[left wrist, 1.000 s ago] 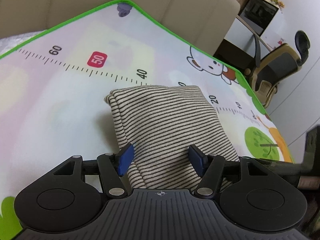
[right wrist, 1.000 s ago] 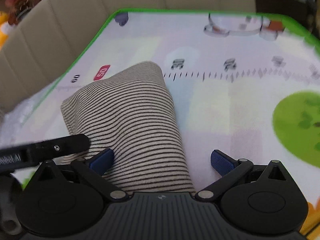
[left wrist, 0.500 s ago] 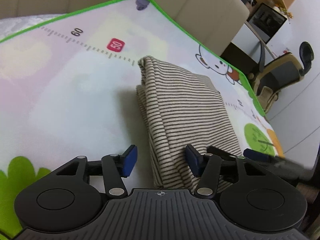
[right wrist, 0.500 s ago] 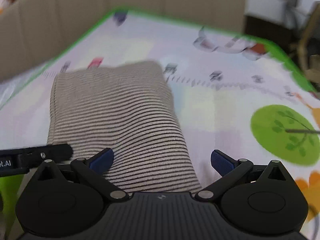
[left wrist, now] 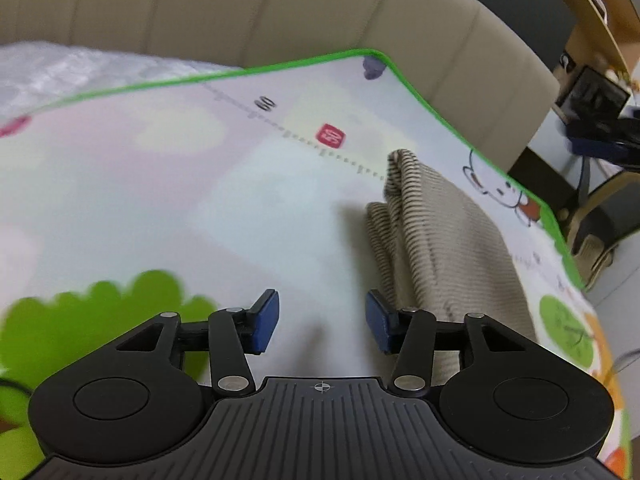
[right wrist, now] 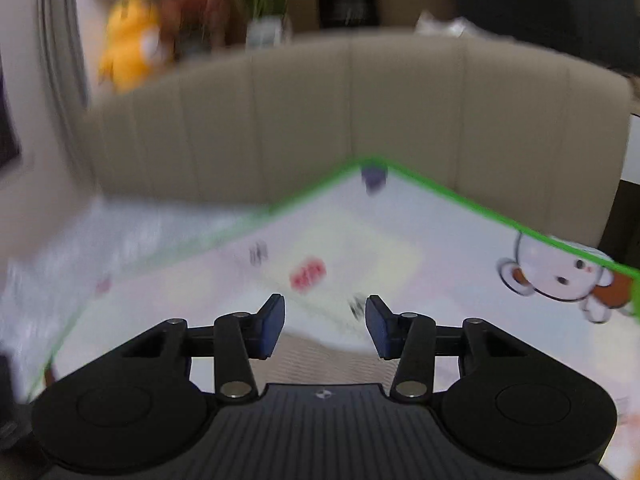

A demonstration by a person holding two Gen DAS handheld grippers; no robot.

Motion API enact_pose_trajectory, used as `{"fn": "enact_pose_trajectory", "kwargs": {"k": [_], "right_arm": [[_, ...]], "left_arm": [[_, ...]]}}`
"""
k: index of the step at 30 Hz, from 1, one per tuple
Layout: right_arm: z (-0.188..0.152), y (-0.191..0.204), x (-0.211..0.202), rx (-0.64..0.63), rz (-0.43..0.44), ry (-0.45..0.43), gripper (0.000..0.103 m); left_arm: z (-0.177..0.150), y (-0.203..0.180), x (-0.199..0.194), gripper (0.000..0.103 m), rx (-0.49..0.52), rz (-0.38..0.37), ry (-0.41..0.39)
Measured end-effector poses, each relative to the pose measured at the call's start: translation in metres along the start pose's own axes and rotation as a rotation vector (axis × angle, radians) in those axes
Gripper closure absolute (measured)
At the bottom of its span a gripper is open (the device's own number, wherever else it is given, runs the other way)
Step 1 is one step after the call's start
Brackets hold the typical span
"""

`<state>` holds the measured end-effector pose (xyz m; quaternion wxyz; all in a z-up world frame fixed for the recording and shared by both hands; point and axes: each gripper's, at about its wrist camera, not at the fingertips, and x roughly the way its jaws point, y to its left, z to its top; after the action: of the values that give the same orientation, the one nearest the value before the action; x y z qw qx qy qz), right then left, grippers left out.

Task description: Fold clothes

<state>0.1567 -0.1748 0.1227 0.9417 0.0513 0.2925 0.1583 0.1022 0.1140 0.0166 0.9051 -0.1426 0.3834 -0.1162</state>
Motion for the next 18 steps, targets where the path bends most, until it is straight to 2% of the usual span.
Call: {"fn": "enact_pose_trajectory", "kwargs": {"k": [2, 3, 4, 5, 7, 10, 12, 14, 16, 18], "right_arm": [[-0.033, 0.000, 0.023, 0.184, 0.050, 0.038, 0.058], [-0.044, -0.001, 0.032, 0.213, 0.098, 0.112, 0.059], [-0.050, 0.000, 0.034, 0.184, 0.103, 0.166, 0.059], [-0.054, 0.000, 0.029, 0.141, 0.059, 0.177, 0.059], [-0.054, -0.007, 0.008, 0.126, -0.015, 0.174, 0.059], [-0.050, -0.014, -0.045, 0.190, -0.060, 0.144, 0.057], [-0.052, -0.005, -0.079, 0.173, -0.080, 0.125, 0.057], [-0.054, 0.008, -0.113, 0.137, -0.098, 0.111, 0.057], [-0.054, 0.016, -0.139, 0.136, -0.106, 0.109, 0.057], [-0.052, 0.019, -0.153, 0.149, -0.091, 0.108, 0.060]], "left_arm": [[-0.005, 0.007, -0.016, 0.047, -0.021, 0.039, -0.014], [-0.005, 0.013, -0.022, 0.047, -0.058, 0.049, -0.022], [-0.004, 0.016, -0.028, 0.047, -0.082, 0.047, -0.043], [-0.002, 0.018, -0.034, 0.046, -0.102, 0.041, -0.066], [0.000, 0.015, -0.041, 0.046, -0.093, 0.044, -0.093], [0.004, -0.001, -0.051, 0.042, -0.065, 0.011, -0.108], [0.007, -0.007, -0.058, 0.037, -0.067, -0.046, -0.114], [0.010, -0.013, -0.059, 0.037, -0.098, -0.123, -0.104], [0.018, -0.024, -0.047, 0.040, -0.135, -0.170, -0.063], [0.031, -0.037, -0.029, 0.046, -0.138, -0.174, -0.026]]}}
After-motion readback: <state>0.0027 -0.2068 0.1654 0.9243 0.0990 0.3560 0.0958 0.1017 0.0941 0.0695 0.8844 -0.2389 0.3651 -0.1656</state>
